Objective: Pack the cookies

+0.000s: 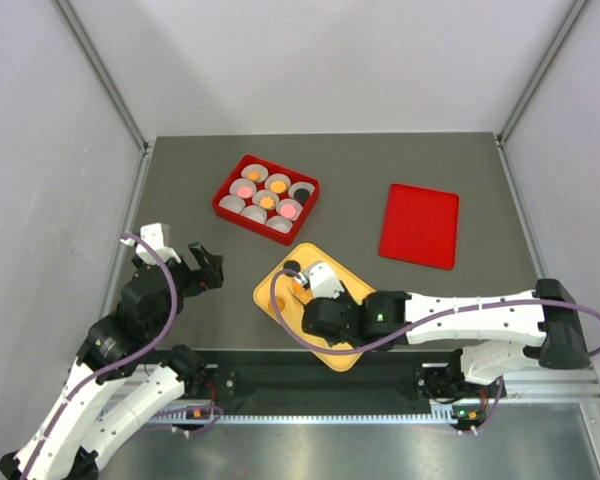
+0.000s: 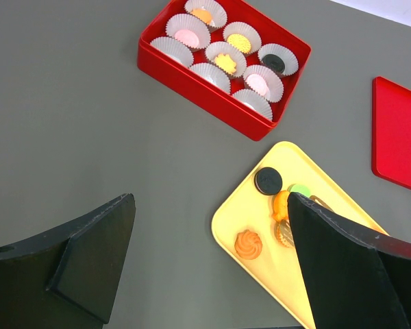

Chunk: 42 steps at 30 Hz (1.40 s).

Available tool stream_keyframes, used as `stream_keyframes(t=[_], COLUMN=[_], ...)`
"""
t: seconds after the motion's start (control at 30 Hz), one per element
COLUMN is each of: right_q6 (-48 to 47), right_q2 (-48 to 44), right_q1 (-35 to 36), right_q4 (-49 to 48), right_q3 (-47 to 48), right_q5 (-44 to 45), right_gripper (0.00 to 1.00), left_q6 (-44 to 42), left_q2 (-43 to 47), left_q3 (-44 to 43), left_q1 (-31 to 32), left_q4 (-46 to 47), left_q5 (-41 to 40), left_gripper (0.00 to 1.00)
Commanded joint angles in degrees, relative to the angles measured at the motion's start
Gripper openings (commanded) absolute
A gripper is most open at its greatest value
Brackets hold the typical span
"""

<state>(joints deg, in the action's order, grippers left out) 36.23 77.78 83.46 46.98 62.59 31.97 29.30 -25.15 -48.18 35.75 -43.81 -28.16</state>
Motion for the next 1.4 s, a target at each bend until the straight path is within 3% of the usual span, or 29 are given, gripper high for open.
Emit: stream_keyframes(t=[0.0,0.7,0.9,1.37], right_q6=[1.3,2.9,2.9,2.8], right_q2=[0.7,5.5,5.5,0.6], right_q1=[1.4,3.0,3.2,3.7], right_q4=[-0.4,2.0,3.5,7.9], right_q3=[1.5,1.7,2.7,5.5], right_q5=[1.8,2.2,2.5,5.3], right_gripper=[0.45,0.46,0.41,0.39], left_q6=[0.0,0.1,0.1,0.1], left_q2=[-0.1,-0.1,-0.1,-0.1], left_q3=[0.0,0.0,0.0,0.0], left_q1=[0.2,0.2,0.2,0.2], left_q4=[1.0,0.8,0.8,0.9], left_q5=[-0.4,-0.7,-0.7,-0.8], left_gripper=[0.97,0.97,0.97,0.97])
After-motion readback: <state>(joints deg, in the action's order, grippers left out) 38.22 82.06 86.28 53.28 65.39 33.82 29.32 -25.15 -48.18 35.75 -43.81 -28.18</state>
